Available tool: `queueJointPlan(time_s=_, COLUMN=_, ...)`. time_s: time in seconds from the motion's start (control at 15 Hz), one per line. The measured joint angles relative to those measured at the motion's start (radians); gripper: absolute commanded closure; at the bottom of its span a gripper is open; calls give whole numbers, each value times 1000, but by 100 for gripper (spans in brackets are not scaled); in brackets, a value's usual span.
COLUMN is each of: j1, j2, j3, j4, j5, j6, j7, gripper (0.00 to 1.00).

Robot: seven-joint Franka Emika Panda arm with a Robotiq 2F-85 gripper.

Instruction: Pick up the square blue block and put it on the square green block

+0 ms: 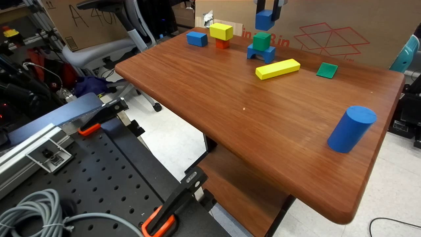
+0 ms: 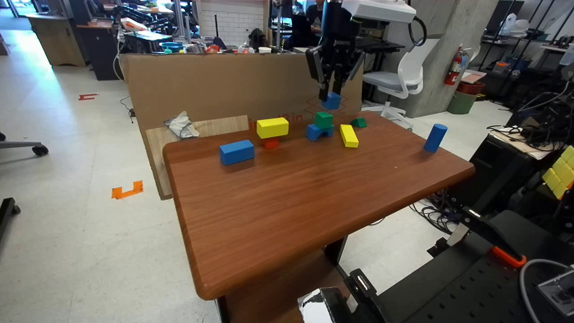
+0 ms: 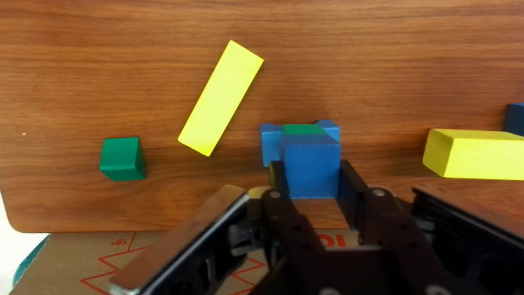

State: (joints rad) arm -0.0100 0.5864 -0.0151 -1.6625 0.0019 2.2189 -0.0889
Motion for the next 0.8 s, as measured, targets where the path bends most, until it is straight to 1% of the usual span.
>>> queueJointPlan(time_s=0.8, j1=2, j2=33, j3=8, j4=32, j5=-1, j6=-15, j7=-3, gripper=92)
